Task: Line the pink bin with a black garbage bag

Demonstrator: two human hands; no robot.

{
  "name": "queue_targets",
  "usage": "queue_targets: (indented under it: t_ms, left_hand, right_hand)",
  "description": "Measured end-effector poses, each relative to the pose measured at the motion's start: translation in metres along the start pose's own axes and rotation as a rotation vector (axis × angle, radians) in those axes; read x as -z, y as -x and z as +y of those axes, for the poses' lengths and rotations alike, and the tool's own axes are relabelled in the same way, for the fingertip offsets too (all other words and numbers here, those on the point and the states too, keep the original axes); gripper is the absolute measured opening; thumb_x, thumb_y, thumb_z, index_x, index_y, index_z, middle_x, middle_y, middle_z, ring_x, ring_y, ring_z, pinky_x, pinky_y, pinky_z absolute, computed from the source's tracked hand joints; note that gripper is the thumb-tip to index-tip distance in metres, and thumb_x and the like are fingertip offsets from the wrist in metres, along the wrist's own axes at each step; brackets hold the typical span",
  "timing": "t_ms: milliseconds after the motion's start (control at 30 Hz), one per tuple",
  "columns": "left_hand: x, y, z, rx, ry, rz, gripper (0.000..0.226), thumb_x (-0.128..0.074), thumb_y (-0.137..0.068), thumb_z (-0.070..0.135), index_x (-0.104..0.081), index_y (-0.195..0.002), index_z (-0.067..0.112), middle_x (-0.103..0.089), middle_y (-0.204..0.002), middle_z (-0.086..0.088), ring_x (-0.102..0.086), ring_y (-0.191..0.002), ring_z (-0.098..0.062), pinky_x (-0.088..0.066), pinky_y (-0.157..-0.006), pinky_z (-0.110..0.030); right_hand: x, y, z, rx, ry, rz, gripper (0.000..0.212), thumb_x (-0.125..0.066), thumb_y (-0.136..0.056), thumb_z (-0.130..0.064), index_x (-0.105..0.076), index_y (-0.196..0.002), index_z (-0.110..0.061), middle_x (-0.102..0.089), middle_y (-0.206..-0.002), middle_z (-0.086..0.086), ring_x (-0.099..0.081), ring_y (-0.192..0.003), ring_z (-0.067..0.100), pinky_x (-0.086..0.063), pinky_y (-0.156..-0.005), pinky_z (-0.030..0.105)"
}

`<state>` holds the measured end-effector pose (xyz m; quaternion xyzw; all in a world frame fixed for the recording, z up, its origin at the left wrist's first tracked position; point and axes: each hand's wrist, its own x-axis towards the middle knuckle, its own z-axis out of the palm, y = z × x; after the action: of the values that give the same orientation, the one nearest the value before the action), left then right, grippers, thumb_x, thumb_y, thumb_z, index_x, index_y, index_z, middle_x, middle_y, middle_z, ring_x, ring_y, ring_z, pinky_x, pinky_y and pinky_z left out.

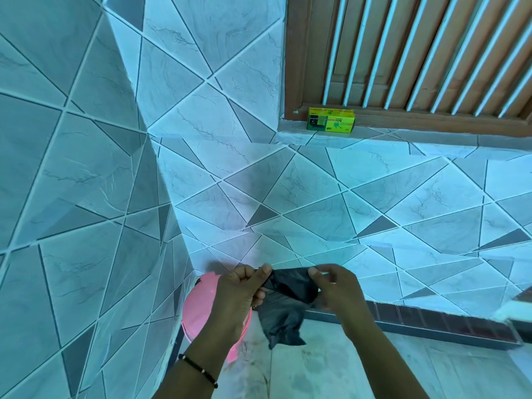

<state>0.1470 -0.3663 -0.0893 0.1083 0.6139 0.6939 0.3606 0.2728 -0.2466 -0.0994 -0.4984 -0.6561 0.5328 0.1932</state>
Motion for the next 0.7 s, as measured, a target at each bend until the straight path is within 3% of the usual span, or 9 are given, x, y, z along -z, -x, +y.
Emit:
queue_targets:
  t_ms: [67,100,200,267,433,500,600,700]
  left_hand:
    - [0.000,-0.001,-0.002,-0.005,-0.007,0.008,0.034,-0.071,-0.078,0.016,-0.047,-0.054,0.010,-0.048,-0.039,0.001,-0.040,-0.035,-0.007,-0.040,-0.042,-0.015]
    - [-0.001,-0.001,-0.003,-0.010,-0.015,0.005,0.034,-0.072,-0.077,0.018,-0.048,-0.053,0.012,-0.048,-0.040,0.001,-0.041,-0.036,-0.007,-0.041,-0.044,-0.016]
    - [-0.002,0.001,-0.003,-0.018,-0.034,-0.015,0.033,-0.071,-0.077,0.022,-0.055,-0.049,0.014,-0.051,-0.041,0.001,-0.042,-0.038,-0.008,-0.041,-0.049,-0.020]
    - [-0.002,0.002,-0.002,-0.015,-0.032,-0.037,0.032,-0.069,-0.079,0.021,-0.059,-0.049,0.015,-0.051,-0.041,0.001,-0.043,-0.039,-0.009,-0.041,-0.053,-0.023]
    - [0.001,0.005,-0.001,0.009,0.017,-0.101,0.015,-0.067,-0.082,0.011,-0.061,-0.068,0.008,-0.057,-0.048,0.003,-0.052,-0.044,-0.005,-0.048,-0.048,-0.016]
    - [0.004,0.005,-0.002,0.014,0.026,-0.081,0.011,-0.068,-0.080,0.009,-0.062,-0.072,0.007,-0.059,-0.051,0.004,-0.053,-0.046,-0.004,-0.049,-0.047,-0.015]
    - [0.012,0.003,-0.001,0.011,0.051,-0.011,0.013,-0.066,-0.082,0.008,-0.062,-0.070,0.011,-0.061,-0.051,0.005,-0.052,-0.044,-0.003,-0.048,-0.046,-0.015]
    - [0.025,-0.001,0.000,0.012,0.075,0.042,0.012,-0.063,-0.085,0.010,-0.062,-0.073,0.009,-0.059,-0.056,0.000,-0.051,-0.044,-0.004,-0.048,-0.047,-0.015]
  right_hand:
    - [-0.004,0.007,-0.003,0.238,0.231,0.169,0.036,-0.065,-0.082,-0.042,-0.053,-0.113,-0.027,-0.052,-0.101,-0.006,-0.055,-0.090,0.014,-0.050,-0.081,0.035]
    - [-0.005,0.011,-0.008,0.361,0.236,0.158,0.035,-0.066,-0.081,-0.042,-0.052,-0.111,-0.033,-0.051,-0.101,-0.009,-0.053,-0.091,0.010,-0.047,-0.079,0.028]
    - [-0.011,0.021,-0.023,0.479,0.225,-0.117,0.020,-0.073,-0.076,-0.036,-0.058,-0.087,-0.042,-0.059,-0.092,-0.017,-0.054,-0.086,0.002,-0.037,-0.068,0.011]
    - [-0.015,0.024,-0.027,0.486,0.234,-0.183,0.018,-0.075,-0.074,-0.028,-0.061,-0.072,-0.039,-0.064,-0.078,-0.014,-0.055,-0.075,0.002,-0.036,-0.061,0.008]
    - [-0.016,0.019,-0.024,0.386,0.138,-0.126,0.025,-0.071,-0.077,-0.017,-0.062,-0.056,-0.028,-0.060,-0.051,-0.019,-0.051,-0.052,0.000,-0.037,-0.052,0.010]
    - [-0.014,0.016,-0.022,0.289,0.015,-0.046,0.024,-0.071,-0.077,-0.016,-0.063,-0.056,-0.022,-0.058,-0.048,-0.012,-0.051,-0.050,0.005,-0.041,-0.053,0.019]
    - [-0.007,0.011,-0.018,0.139,-0.239,0.049,0.018,-0.066,-0.084,-0.010,-0.062,-0.066,-0.013,-0.061,-0.058,0.003,-0.053,-0.050,0.018,-0.044,-0.051,0.028]
    - [0.002,0.008,-0.016,0.012,-0.522,0.101,0.012,-0.056,-0.091,-0.006,-0.057,-0.078,-0.004,-0.061,-0.069,0.011,-0.057,-0.041,0.015,-0.046,-0.041,0.024]
